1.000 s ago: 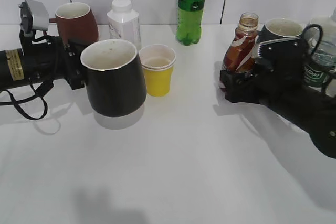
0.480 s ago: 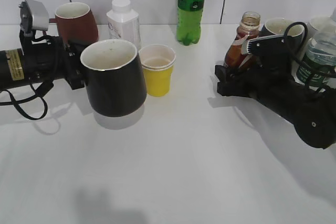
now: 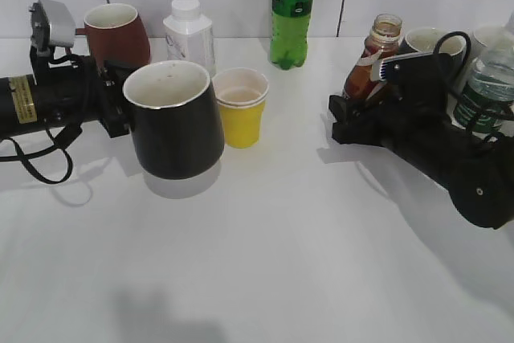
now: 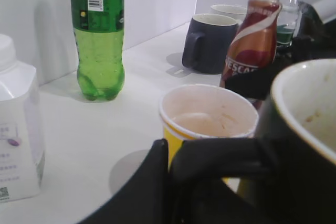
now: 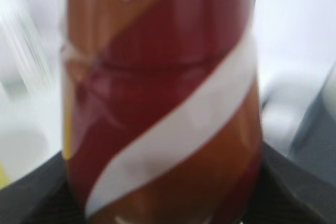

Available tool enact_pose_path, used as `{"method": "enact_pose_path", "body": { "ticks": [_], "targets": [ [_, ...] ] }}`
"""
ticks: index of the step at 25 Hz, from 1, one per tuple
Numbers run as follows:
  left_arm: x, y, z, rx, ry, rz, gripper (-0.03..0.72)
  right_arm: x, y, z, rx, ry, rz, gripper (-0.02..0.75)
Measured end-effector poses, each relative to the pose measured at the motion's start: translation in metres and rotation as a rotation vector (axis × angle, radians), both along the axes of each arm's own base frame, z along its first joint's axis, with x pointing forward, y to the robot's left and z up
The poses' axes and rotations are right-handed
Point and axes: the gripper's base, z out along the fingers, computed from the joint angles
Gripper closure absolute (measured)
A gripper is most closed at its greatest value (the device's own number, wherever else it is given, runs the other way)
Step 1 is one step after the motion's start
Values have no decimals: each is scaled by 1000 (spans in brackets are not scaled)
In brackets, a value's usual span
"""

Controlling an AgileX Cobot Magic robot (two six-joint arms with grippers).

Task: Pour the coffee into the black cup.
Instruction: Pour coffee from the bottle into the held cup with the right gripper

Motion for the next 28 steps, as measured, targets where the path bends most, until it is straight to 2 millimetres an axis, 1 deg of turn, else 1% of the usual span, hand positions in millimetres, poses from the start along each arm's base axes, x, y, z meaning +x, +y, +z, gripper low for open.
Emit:
{"method": "enact_pose_path", "body": {
  "ticks": [2, 4, 8, 10, 13, 15, 17, 22, 25, 28],
  "targets": [
    [0, -1, 0, 1, 0, -4, 650, -1, 0, 5, 6, -14, 0, 203],
    [-1, -4, 0, 1, 0, -13, 650, -4, -2, 17, 17, -41, 0, 203],
    [-6, -18, 0, -3, 1, -52, 650, -14, -5, 54, 0, -133, 16, 203],
    [-10, -27, 1, -8, 0, -75, 650, -22, -5, 74, -60, -184, 67, 203],
    [-13, -41, 4, -10, -13, -116, 650, -35, 0, 96, -191, -260, 192, 203],
    [-13, -50, 8, -15, -33, -142, 650, -43, 2, 107, -276, -297, 268, 203],
    [-12, -59, 13, -20, -56, -167, 650, -49, 2, 116, -339, -317, 311, 203],
    [-14, -84, 26, -37, -112, -237, 651, -58, -3, 131, -457, -367, 326, 203],
    [-19, -101, 33, -43, -142, -285, 651, -60, -3, 138, -523, -425, 333, 203],
    [-22, -114, 38, -47, -162, -316, 651, -59, -3, 144, -621, -494, 345, 203]
  ]
}}
